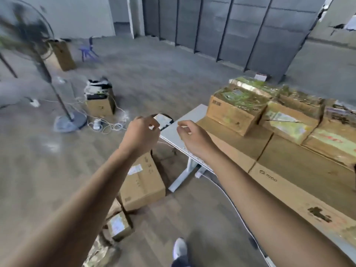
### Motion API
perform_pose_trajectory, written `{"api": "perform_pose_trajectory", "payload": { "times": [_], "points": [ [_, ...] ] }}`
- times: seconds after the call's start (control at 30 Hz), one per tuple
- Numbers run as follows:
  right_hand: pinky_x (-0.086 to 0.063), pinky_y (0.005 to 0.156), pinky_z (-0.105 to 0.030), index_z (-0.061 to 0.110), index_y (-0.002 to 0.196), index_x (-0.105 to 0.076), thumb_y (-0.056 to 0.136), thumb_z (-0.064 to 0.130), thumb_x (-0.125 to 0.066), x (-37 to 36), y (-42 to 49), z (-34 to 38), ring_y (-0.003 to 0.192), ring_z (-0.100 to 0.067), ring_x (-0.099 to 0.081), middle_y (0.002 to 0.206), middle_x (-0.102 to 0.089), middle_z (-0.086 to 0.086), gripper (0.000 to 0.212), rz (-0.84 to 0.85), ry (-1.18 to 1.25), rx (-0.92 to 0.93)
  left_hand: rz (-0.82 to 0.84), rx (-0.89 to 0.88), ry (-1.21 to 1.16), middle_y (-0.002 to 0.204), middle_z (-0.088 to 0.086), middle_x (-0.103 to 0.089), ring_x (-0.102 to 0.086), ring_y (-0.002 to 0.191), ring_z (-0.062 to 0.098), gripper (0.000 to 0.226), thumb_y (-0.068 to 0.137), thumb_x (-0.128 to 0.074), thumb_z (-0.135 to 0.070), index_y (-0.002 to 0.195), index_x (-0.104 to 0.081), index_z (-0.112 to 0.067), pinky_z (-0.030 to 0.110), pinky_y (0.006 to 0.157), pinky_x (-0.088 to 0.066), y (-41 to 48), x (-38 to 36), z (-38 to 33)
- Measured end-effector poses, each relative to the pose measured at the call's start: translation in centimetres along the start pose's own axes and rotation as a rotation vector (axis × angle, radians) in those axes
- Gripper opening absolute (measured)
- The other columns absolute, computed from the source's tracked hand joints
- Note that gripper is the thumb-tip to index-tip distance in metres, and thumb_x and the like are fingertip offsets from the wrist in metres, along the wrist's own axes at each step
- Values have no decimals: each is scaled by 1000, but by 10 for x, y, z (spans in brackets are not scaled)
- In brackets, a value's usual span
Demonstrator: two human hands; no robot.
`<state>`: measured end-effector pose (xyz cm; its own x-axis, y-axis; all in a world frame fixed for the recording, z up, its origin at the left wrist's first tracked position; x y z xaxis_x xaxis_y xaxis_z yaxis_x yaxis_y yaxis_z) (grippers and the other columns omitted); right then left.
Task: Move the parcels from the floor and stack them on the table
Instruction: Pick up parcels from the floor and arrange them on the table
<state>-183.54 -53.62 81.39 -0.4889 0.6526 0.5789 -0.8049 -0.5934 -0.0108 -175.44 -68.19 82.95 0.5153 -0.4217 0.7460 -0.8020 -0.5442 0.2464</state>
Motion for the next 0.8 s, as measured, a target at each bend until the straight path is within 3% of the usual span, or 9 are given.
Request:
{"api": "perform_pose_trajectory", "payload": {
  "times": [0.1,0.3,0.4,0.47,0.57,0.8],
  "points": [
    [-41,88,-28,22,131,-52,100,39,-44,-69,25,12,118,-17,-54,129,-57,0,36,139,14,15,-38,98,13,103,11,-68,-62,96,28,22,83,-52,-13,96,-71,-10,29,81,-47,-3,26,62],
    [-46,101,-42,19,128,-54,99,32,-49,-205,90,24,122,-19,-56,134,-58,-1,32,356,71,61,-95,309,78,106,11,-64,-59,101,24,25,86,-54,-9,104,-70,-11,20,81,-36,11,61,182],
    [-44,99,-32,17,130,-52,100,24,-48,-265,126,22,125,-19,-53,136,-57,-5,32,457,65,57,-125,416,96,102,9,-65,-59,101,21,25,85,-52,-8,102,-70,-12,19,82,-36,24,72,240],
    [-42,87,-24,18,130,-52,101,30,-46,-297,147,21,122,-16,-54,135,-58,-2,32,495,38,46,-140,478,89,101,8,-66,-59,100,20,26,84,-51,-8,101,-71,-12,20,82,-38,33,72,275],
    [-41,73,-22,20,132,-51,102,33,-41,-340,172,15,118,-14,-54,134,-57,1,34,553,-15,53,-132,553,79,103,2,-63,-57,97,12,27,85,-49,-10,103,-70,-14,17,82,-36,43,58,324],
    [-36,85,-21,20,133,-50,102,33,-40,-448,188,-33,121,-14,-53,138,-55,-2,35,681,-53,-19,-39,734,-1,109,2,-62,-57,98,13,28,88,-46,-12,107,-67,-16,21,87,-41,20,1,446]
  ]
}}
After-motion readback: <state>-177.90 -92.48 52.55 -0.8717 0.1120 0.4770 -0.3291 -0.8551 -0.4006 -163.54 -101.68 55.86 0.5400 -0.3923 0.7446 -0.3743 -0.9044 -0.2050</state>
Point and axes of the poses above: each hand's wrist, its own y-axis towards the middle knuckle, its own x-axis out of the back of the hand, z = x × y, the point moved 7 cm from there along y, towards the middle knuckle
